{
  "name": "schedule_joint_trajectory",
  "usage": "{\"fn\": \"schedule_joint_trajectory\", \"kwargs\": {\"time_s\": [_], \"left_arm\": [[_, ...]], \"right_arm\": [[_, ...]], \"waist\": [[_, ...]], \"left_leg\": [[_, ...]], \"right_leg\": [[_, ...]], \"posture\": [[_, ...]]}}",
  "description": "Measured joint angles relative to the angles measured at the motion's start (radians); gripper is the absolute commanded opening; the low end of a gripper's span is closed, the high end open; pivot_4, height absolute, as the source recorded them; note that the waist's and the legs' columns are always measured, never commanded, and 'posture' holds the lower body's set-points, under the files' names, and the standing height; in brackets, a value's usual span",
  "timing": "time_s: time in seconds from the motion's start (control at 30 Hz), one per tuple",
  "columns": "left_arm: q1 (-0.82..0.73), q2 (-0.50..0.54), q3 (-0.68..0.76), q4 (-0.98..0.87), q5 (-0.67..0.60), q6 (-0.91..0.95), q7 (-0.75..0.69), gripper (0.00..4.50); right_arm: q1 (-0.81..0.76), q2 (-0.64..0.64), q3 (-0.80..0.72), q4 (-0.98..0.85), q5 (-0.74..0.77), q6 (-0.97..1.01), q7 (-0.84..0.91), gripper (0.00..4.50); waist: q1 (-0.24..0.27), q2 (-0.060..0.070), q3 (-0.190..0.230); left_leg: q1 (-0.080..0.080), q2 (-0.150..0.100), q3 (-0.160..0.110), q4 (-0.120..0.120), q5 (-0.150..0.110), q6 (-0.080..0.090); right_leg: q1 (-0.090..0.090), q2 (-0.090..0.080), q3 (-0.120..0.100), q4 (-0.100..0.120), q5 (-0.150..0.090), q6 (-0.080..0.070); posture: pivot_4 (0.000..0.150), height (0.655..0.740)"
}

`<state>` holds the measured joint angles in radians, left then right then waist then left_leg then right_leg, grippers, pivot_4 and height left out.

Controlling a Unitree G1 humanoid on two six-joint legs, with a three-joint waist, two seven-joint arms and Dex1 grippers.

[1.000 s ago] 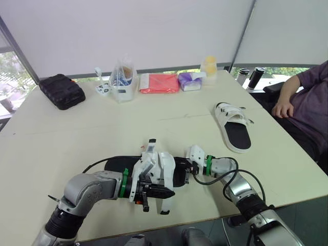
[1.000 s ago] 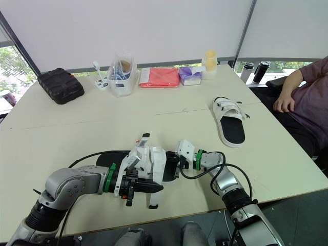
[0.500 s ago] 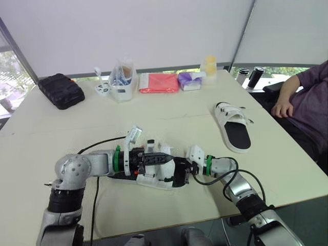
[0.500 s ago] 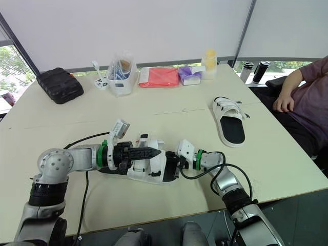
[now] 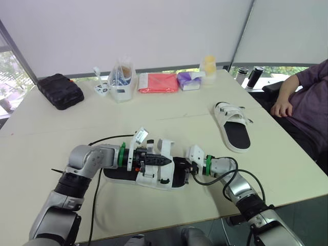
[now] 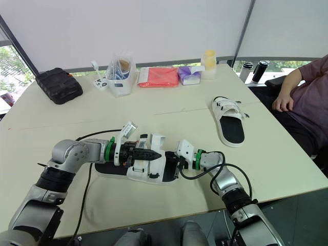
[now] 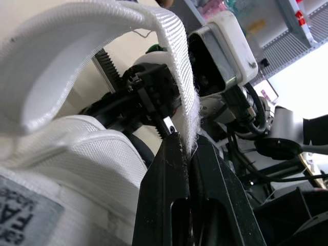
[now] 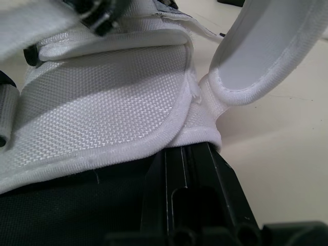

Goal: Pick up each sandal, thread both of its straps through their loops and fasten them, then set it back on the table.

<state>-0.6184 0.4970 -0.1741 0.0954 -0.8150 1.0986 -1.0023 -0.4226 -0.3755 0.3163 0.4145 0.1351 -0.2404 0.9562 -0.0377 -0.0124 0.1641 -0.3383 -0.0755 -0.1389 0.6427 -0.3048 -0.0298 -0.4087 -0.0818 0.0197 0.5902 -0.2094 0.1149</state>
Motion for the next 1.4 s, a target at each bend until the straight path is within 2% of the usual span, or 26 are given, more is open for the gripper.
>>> {"fn": "schedule_joint_trajectory", "kwargs": {"time_s": [0.2,0.87,1.4], "left_arm": [[-0.070,-0.035,0.054,0.083,-0.002,0.024,-0.001,0.10],[-0.052,-0.021,0.022,0.078,0.030,0.086,-0.110,0.10],[-0.015,0.032,-0.137,0.033,0.247,-0.196,-0.226,0.10]], "right_arm": [[0.005,0.002,0.000,-0.006,0.000,0.000,-0.006,0.00],[0.011,0.002,0.000,-0.012,0.000,0.000,-0.014,0.00],[0.019,0.002,0.002,-0.020,0.000,0.000,-0.028,0.00]], "waist": [[-0.001,0.000,0.000],[-0.001,-0.001,0.000],[-0.001,0.000,0.000]], "left_leg": [[0.000,0.000,0.000,0.000,0.000,0.001],[0.000,0.000,0.000,0.000,0.000,0.000],[0.000,0.000,0.000,0.000,0.000,0.000]], "right_leg": [[0.000,0.000,0.000,0.000,0.000,0.000],[0.000,0.000,0.000,0.000,0.000,0.000],[0.000,0.000,0.000,0.000,0.000,0.000]], "posture": [[0.150,0.7400],[0.150,0.7400],[0.150,0.7400]]}}
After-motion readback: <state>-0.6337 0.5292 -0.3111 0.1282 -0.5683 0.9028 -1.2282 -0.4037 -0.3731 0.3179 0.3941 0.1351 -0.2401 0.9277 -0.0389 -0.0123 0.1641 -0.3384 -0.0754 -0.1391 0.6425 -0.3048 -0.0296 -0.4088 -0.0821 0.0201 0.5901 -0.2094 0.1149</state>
